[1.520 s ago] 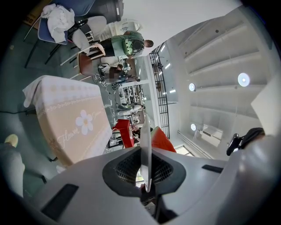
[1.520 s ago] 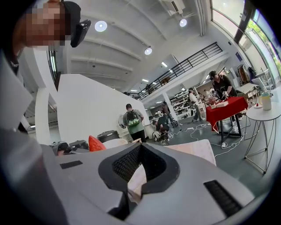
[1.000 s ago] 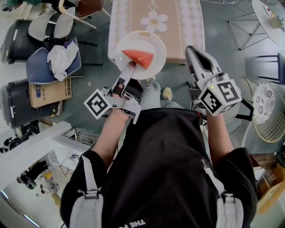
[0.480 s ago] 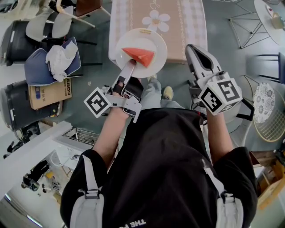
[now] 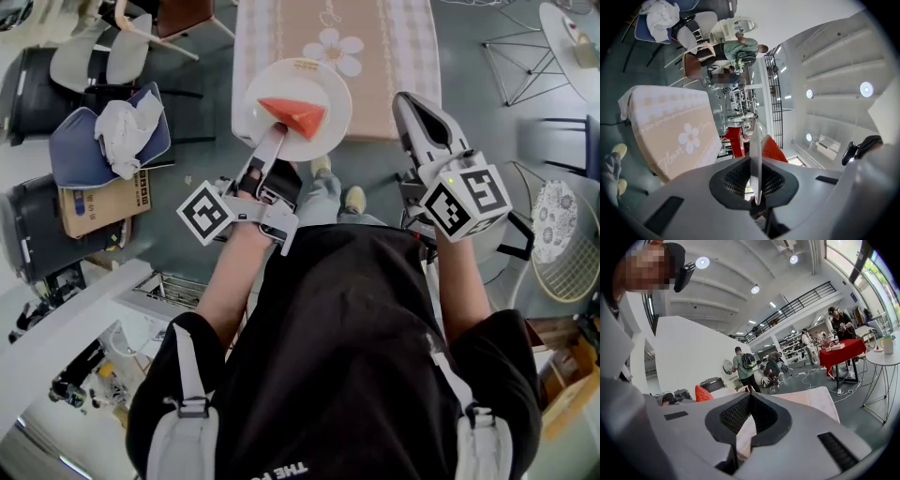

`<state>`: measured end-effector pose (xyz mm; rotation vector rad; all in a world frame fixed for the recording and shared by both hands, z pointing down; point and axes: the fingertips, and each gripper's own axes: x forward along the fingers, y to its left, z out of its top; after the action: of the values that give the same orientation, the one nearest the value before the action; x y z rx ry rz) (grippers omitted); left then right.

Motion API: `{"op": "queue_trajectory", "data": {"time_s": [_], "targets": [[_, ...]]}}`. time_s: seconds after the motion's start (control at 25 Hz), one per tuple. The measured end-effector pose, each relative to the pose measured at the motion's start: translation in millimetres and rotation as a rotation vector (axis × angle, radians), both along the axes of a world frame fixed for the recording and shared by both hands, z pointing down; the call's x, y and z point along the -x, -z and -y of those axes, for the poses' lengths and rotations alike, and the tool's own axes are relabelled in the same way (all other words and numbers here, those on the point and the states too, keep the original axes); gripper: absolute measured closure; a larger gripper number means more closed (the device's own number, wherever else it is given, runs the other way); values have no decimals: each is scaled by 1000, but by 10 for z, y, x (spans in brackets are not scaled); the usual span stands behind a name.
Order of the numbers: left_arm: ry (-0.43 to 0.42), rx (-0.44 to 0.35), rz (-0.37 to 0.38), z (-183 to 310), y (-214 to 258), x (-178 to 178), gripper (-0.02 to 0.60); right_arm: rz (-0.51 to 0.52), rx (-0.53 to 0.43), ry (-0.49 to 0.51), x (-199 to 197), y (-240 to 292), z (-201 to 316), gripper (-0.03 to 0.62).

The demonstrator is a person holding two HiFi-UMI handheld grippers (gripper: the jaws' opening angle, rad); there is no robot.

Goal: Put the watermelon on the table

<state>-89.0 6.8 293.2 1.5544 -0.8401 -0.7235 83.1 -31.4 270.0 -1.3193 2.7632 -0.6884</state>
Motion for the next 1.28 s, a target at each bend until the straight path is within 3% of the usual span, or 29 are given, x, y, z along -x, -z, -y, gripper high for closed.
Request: {"op": "queue_trajectory", "data": {"time_s": [1.28], "targets": [[-65, 13, -27, 1000, -24, 253, 555, -34, 5, -51, 312, 60, 939, 579]]}}
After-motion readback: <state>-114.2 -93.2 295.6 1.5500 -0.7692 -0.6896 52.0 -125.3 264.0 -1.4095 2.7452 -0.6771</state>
